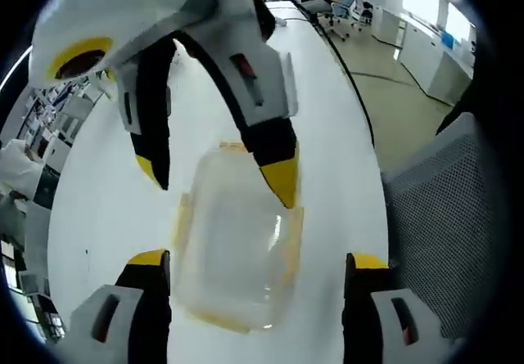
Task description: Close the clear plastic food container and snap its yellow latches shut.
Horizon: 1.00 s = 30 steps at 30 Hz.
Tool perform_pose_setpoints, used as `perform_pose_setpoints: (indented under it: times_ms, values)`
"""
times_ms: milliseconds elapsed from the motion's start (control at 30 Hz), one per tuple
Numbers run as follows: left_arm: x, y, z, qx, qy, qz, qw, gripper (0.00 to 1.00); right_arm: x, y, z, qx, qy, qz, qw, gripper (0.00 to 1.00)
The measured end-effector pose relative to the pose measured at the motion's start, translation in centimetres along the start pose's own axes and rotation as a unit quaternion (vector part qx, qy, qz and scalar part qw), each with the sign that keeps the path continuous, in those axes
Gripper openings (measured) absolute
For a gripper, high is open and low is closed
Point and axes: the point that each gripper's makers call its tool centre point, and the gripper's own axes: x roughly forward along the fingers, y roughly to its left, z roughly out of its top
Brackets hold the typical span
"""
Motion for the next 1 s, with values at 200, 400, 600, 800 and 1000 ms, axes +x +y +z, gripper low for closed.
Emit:
perform_pose_setpoints:
  times_ms: [200,400,600,800,1000]
  values:
    - [0.4,1.3,-1.6,-0.002,0.022,0.001,0.9998,0.85,0.3,0.9,-0.9,-0.009,0.003,0.003,1.0,0.78]
    - [1.6,1.4,-2.4,0.009,0.038,-0.014,0.9991,0.85,0.6,1.2,-2.8,-0.025,0.033,-0.008,0.9991,0.8]
    - [2.4,1.7,-2.5,0.012,0.048,-0.017,0.9986,0.79,1.1,1.3,-3.9,-0.036,0.051,-0.01,0.998,0.78]
    - [3.1,1.7,-3.2,0.03,0.071,-0.019,0.9968,0.77,1.4,1.0,-4.1,-0.042,0.066,-0.021,0.9967,0.75]
    - [3.2,1.9,-3.4,0.038,0.077,-0.015,0.9962,0.74,1.3,1.0,-4.2,-0.045,0.065,-0.02,0.9966,0.73]
